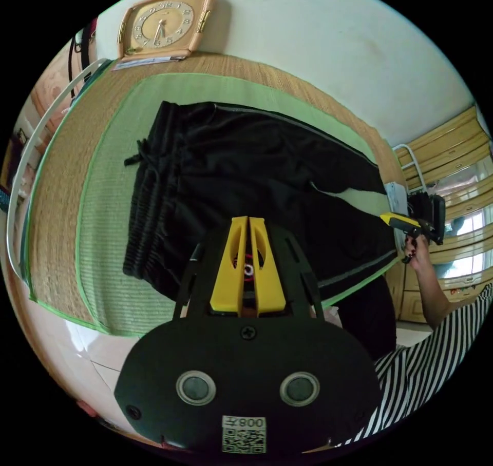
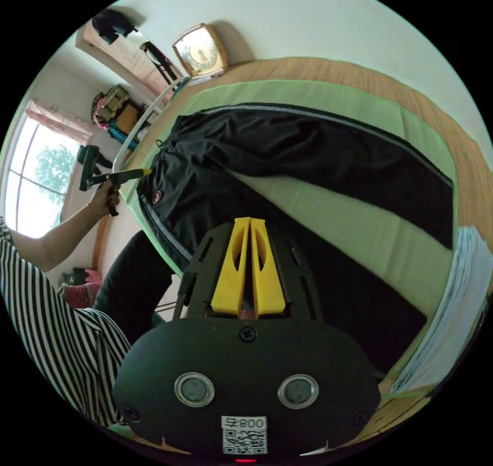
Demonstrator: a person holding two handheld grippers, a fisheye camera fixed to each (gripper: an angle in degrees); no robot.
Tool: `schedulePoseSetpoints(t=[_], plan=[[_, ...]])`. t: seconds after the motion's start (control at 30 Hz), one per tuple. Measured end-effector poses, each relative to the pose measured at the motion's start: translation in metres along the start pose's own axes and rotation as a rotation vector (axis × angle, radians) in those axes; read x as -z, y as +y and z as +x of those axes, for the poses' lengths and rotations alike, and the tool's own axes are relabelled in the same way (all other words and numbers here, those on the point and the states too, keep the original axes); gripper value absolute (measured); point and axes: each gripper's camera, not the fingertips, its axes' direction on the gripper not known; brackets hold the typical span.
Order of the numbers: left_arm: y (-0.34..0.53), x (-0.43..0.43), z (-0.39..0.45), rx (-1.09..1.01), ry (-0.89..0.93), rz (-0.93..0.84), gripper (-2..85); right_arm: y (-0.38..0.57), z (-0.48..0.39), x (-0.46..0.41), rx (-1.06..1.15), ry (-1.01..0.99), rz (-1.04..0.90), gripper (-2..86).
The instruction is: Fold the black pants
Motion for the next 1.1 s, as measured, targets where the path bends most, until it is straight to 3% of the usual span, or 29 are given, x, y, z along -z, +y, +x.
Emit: schedulePoseSetpoints(t=[0.23, 0.37, 0.53, 0.73, 1.1], plan=[[-0.014, -0.012, -0.06, -0.016, -0.048, -0.137, 0.5, -0.133, -0.05, -0.116, 0.187, -0.017, -0.051, 0.2], [-0.026, 0.019, -0.086, -0.033, 0.076, -0.006, 1.0, -0.181, -0.057, -0.164, 0.232, -0.006, -0.098, 0.4], [-0.077, 0.046, -0.108, -0.16, 0.068, 0.086, 4.3, -0.248, -0.053, -0.197, 0.275, 0.148, -0.032, 1.2], [-0.157, 0.042, -0.124, -0.312, -0.11, -0.025, 8.9, -0.336, -0.043, -0.245, 0.327, 0.269, -0.088, 8.2], [-0.218, 0.025, -0.129, -0.464, -0.317, -0.218, 8.8, -0.414, -0.029, -0.345, 0.376, 0.387, -0.244, 9.2]])
